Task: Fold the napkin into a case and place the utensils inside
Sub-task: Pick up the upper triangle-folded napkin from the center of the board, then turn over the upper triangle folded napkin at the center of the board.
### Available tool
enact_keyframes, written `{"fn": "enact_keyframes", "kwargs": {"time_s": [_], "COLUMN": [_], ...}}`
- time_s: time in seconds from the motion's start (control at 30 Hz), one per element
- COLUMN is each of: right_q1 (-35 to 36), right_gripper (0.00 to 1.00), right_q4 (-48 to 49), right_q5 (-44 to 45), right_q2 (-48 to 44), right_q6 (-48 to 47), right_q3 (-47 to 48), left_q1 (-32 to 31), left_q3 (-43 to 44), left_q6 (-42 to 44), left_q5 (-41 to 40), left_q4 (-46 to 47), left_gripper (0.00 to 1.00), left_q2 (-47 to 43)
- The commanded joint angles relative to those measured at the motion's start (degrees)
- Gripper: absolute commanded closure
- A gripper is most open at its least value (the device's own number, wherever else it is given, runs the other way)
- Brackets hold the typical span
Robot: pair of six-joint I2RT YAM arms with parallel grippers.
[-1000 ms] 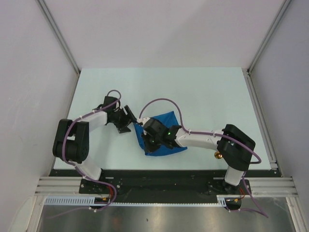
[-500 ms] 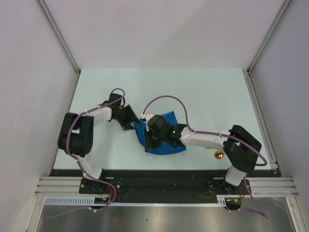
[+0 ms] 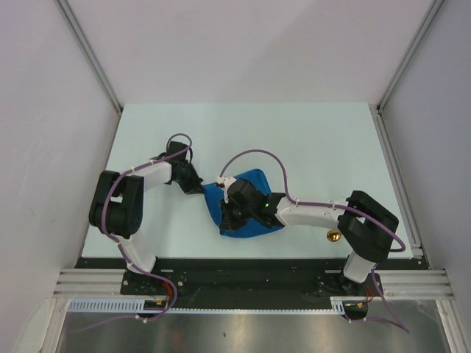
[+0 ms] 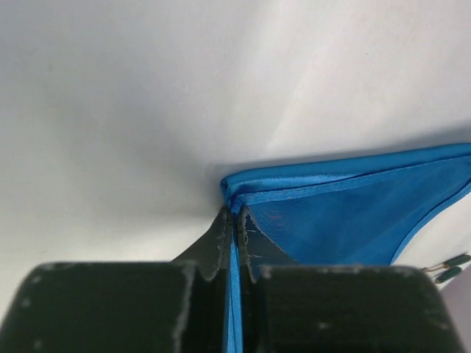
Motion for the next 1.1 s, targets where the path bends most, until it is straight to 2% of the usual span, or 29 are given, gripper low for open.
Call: {"fn": "enact_keyframes", "kwargs": {"time_s": [0.0, 0.17, 0.4, 0.67, 0.9, 1.07], "right_q1": [0.8, 1.5, 3.1, 3.8, 6.3, 9.5], "right_gripper": [1.00, 1.00, 1.00, 1.00, 1.00, 1.00], "right_q4": [4.5, 10.1, 18.9, 18.8, 13.3, 10.8], "right_q5": [-4.3, -7.9, -15.4, -16.1, -15.6, -19.2], "right_q2": [-2.6, -1.5, 3.0, 5.0, 9.3, 15.0], "right_q6": [2.3, 5.2, 9.6, 9.6, 6.9, 6.8], "right_q3": [-0.8, -2.2, -2.2, 0.3, 11.7, 26.5], "left_q1": [0.2, 0.3, 0.2, 1.4, 9.2, 19.2], "left_q3": [1.4, 3.7, 6.4, 5.7, 10.3, 15.5], "left_q6": [3.6, 5.9, 11.3, 10.6, 12.1, 12.3], "left_q5": [-6.9, -9.8, -18.2, -18.1, -15.5, -17.4], "left_q4": [-1.6, -3.7, -11.3, -12.3, -15.9, -22.2], "left_gripper": [0.99, 1.00, 1.00, 1.00, 1.00, 1.00], "left_q2": [-3.8, -6.4, -14.8, -20.0, -24.5, -30.0]}}
